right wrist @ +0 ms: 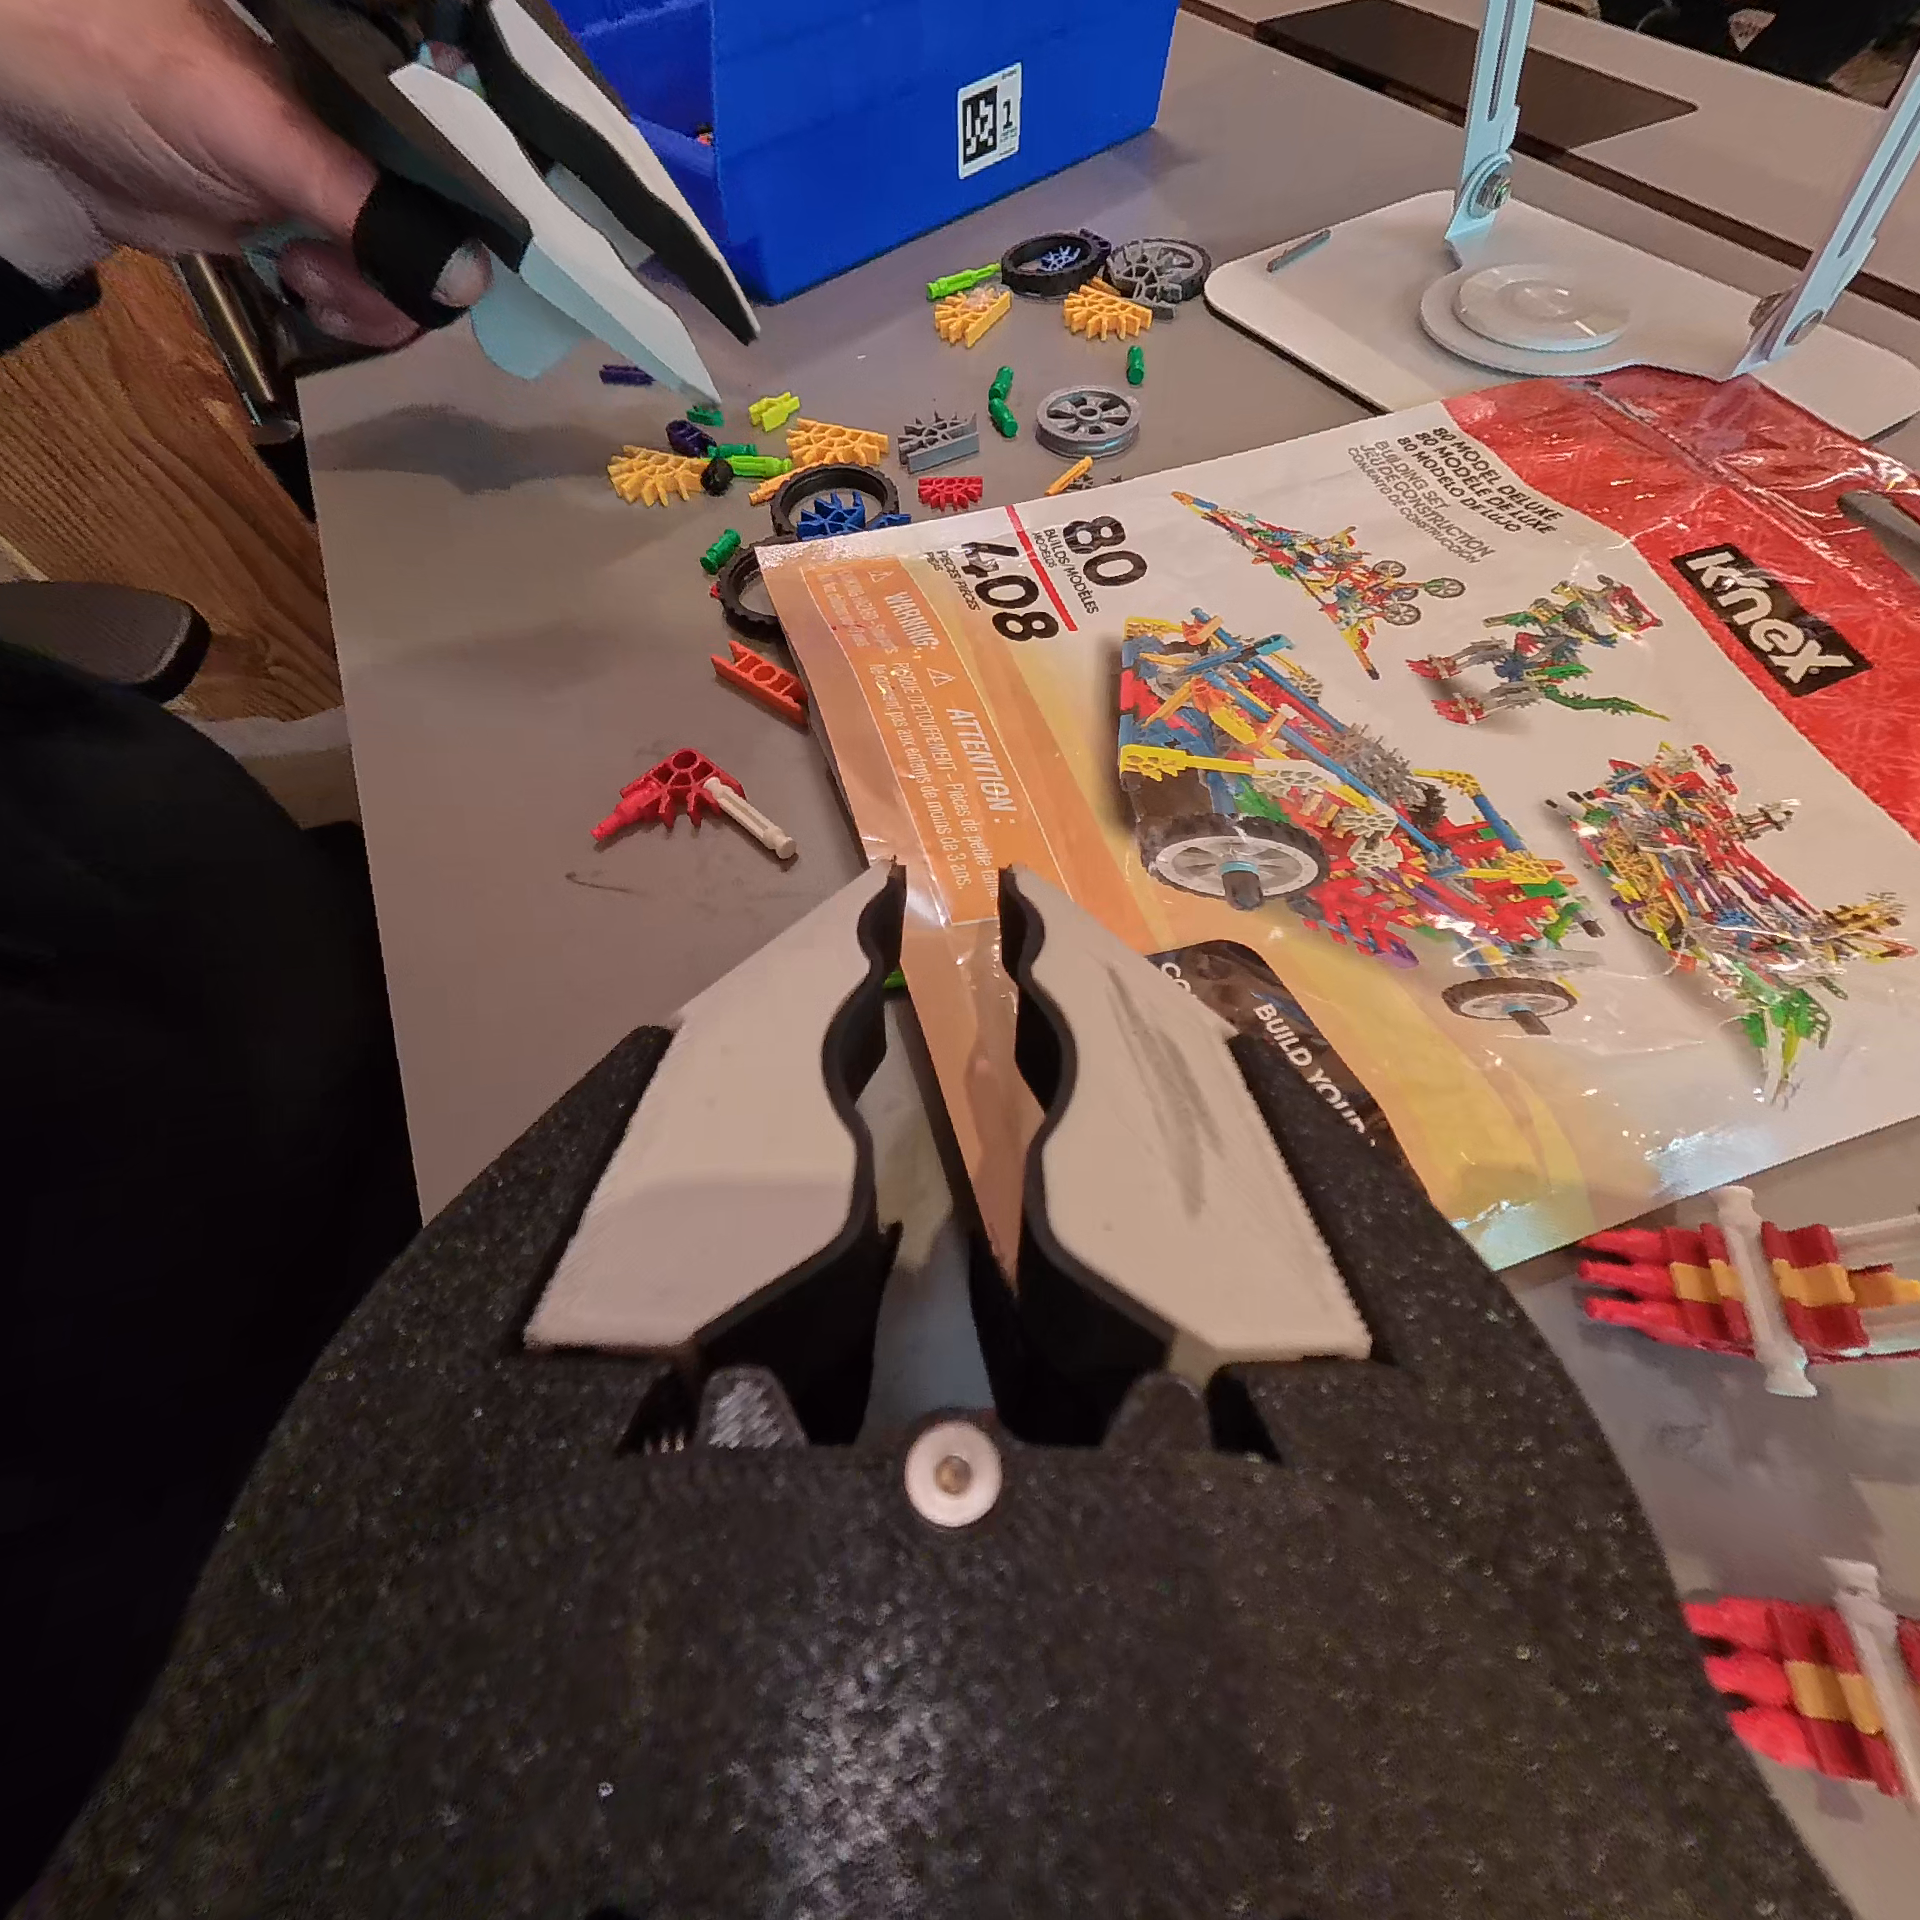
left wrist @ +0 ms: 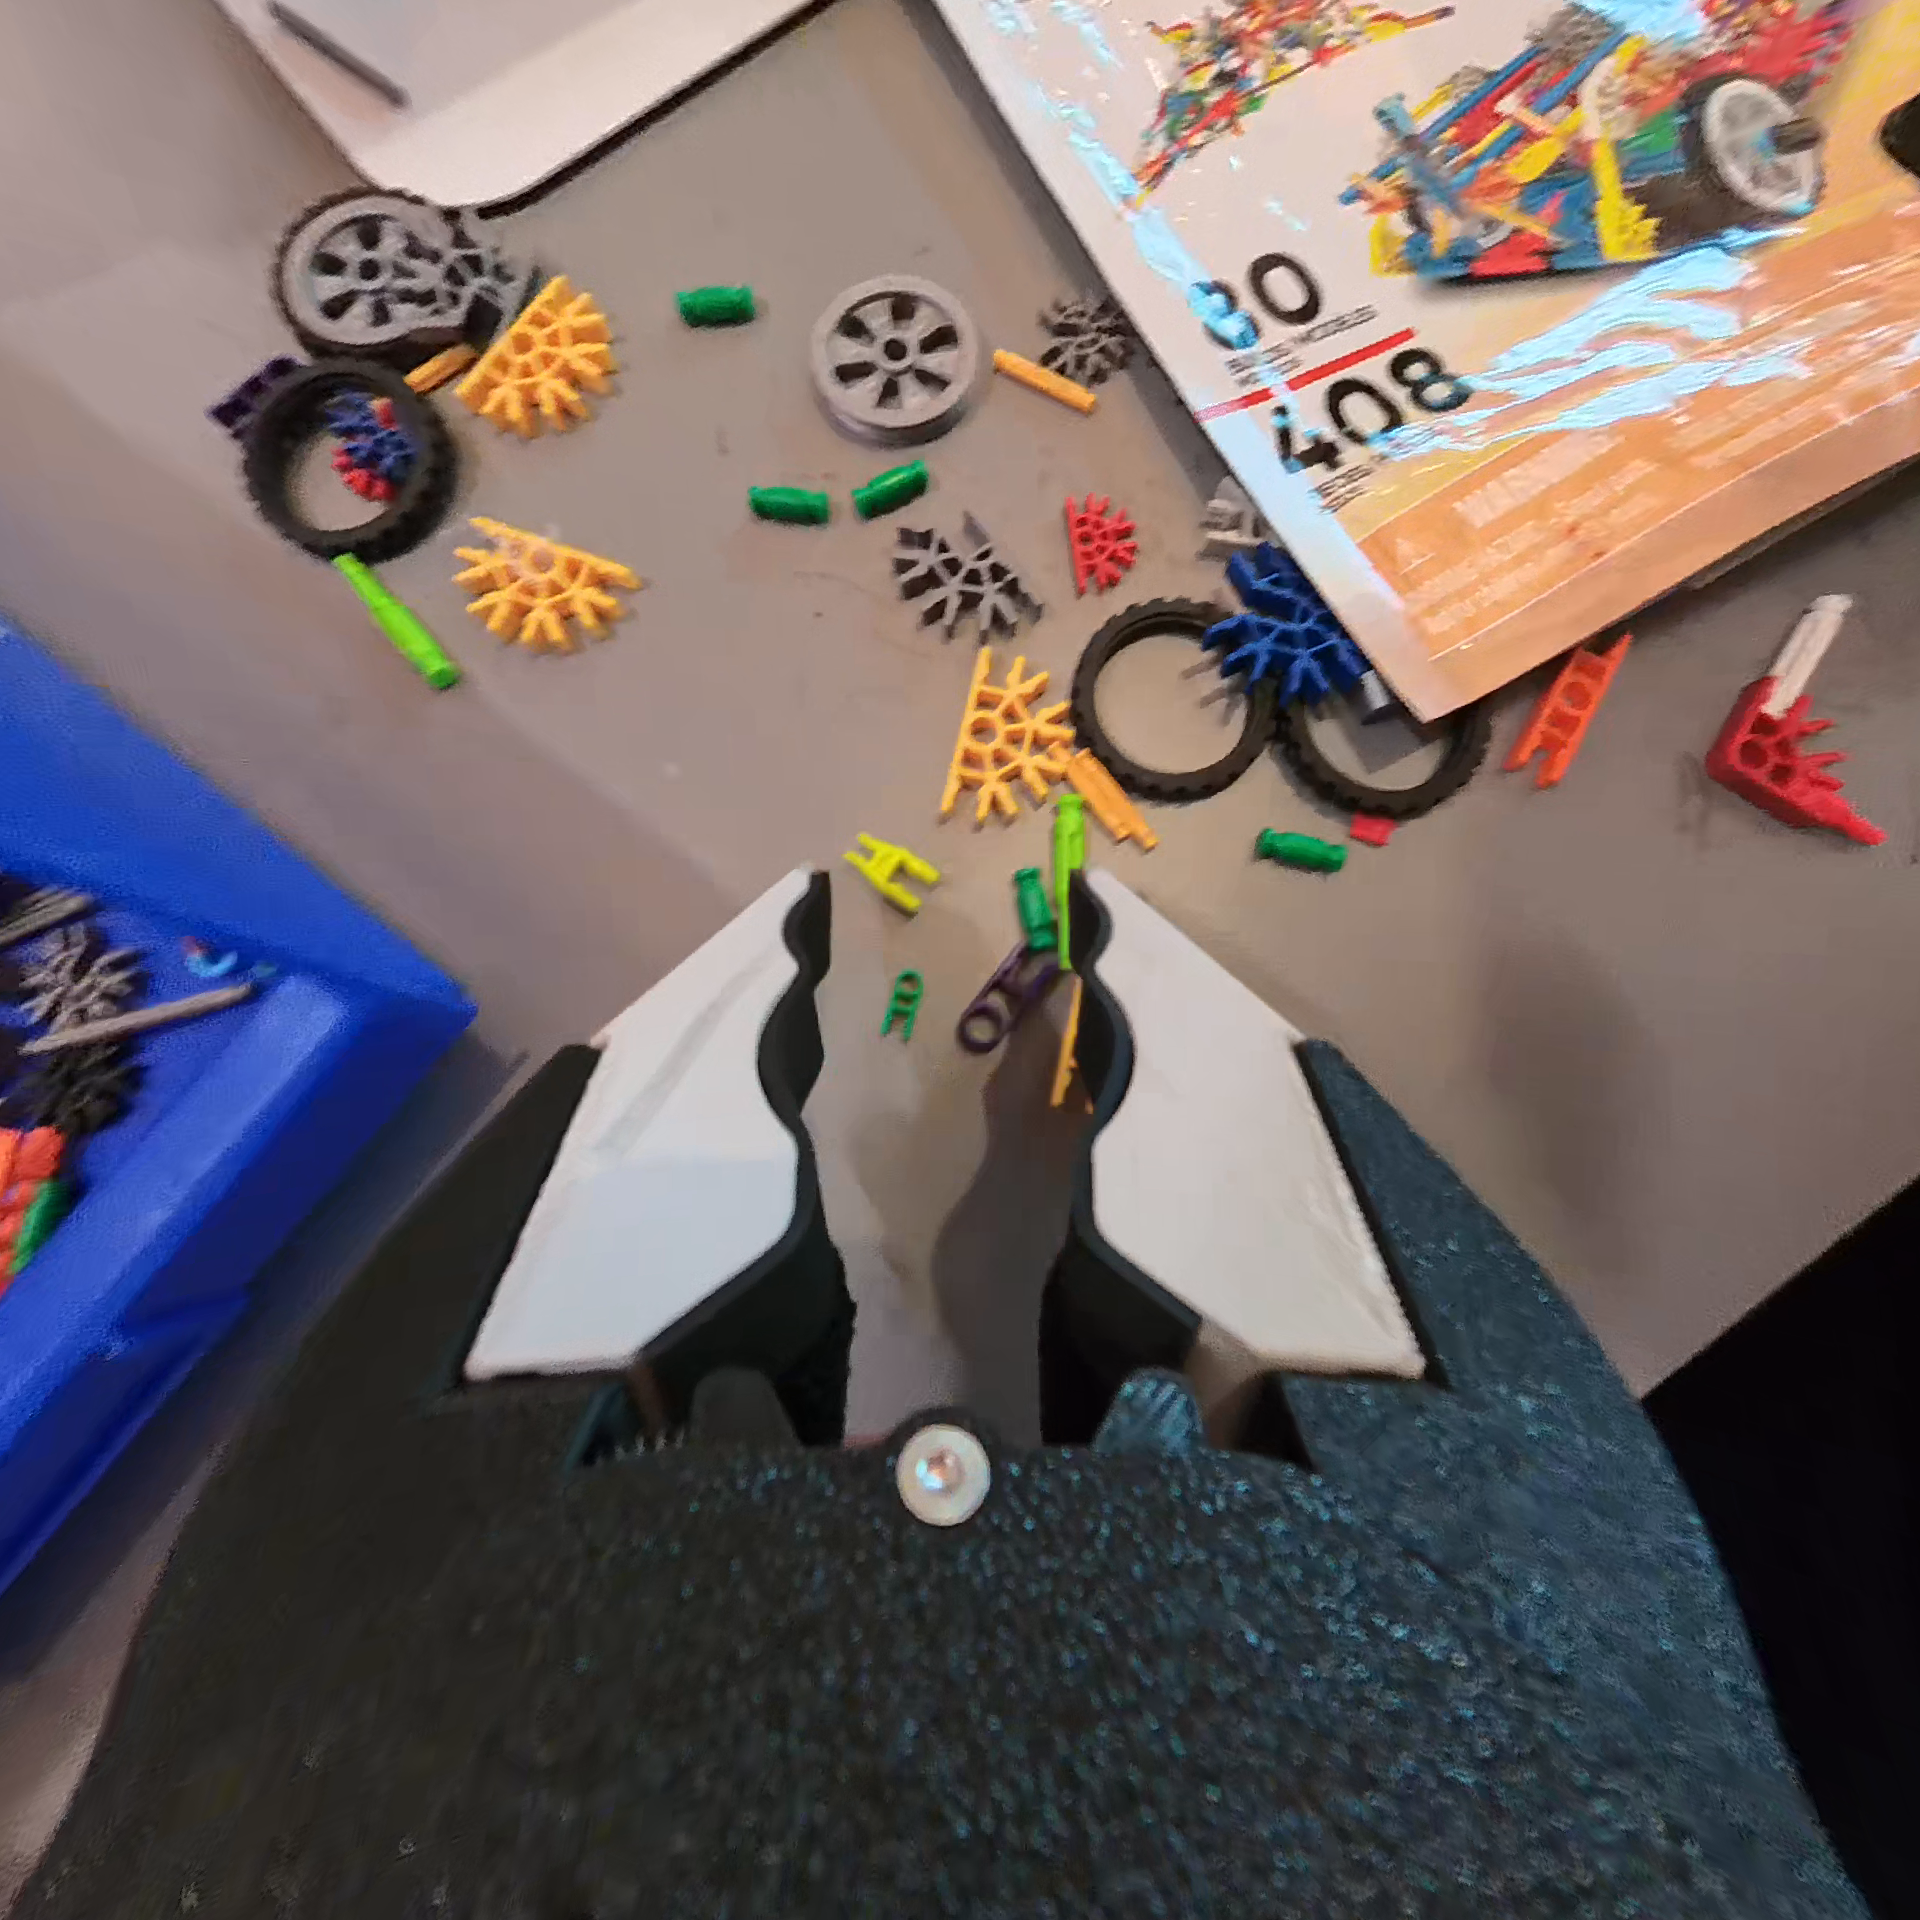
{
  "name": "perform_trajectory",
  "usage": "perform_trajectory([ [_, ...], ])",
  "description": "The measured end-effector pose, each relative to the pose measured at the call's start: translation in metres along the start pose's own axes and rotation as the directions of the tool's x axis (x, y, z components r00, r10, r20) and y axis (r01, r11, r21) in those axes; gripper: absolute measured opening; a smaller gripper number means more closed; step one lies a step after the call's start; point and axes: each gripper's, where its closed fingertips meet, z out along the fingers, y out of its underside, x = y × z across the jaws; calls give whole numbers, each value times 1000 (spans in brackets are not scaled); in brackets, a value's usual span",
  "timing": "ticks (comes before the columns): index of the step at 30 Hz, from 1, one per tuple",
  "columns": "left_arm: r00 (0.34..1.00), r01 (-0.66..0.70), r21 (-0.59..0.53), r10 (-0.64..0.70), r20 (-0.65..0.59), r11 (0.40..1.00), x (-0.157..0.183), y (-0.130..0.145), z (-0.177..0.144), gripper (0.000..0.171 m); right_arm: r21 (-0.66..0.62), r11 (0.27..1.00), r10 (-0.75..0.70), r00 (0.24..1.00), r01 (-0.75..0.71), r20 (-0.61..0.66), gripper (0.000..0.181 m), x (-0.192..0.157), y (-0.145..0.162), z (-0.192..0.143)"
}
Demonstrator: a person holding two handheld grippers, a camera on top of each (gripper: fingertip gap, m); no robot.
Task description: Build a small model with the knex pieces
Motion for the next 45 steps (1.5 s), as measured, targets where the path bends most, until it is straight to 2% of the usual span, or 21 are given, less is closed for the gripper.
perform_trajectory([
  [3, 998, -21, -9, 21, 56, 1000, -10, 6, -3, 37, -5, 1000, -1, 1000, 1, -4, 16, 0, 1, 1],
  [9, 997, -60, -60, 63, 51, 996, -11, 11, 11, 29, -9, 1000, -4, 1000, 4, -18, 16, 1, 1, 1],
  [14, 995, -82, -45, 84, 58, 996, -13, 8, 8, 18, -10, 1000, 4, 1000, -4, -14, 16, 2, 1, 1],
  [18, 995, -66, -54, 70, 68, 996, -23, 14, -4, 16, -10, 1000, 7, 1000, -7, -8, 16, 2, 1, 1],
  [24, 992, -123, -28, 122, -38, 992, 5, 10, -7, 17, -11, 1000, 11, 1000, -11, -6, 16, 2, 1, 1],
  [31, 991, -132, -68, 133, 18, 989, -11, 18, -10, 14, -12, 1000, 8, 1000, -8, -9, 16, 2, 1, 1],
  [37, 991, -129, -124, 131, 6, 984, -13, 31, -2, 9, -9, 1000, 12, 1000, -12, -5, 16, 2, 1, 1],
  [45, 992, -124, -101, 122, -19, 987, -11, 31, 0, 4, -12, 1000, 15, 1000, -15, 1, 16, 2, 2, 1],
])
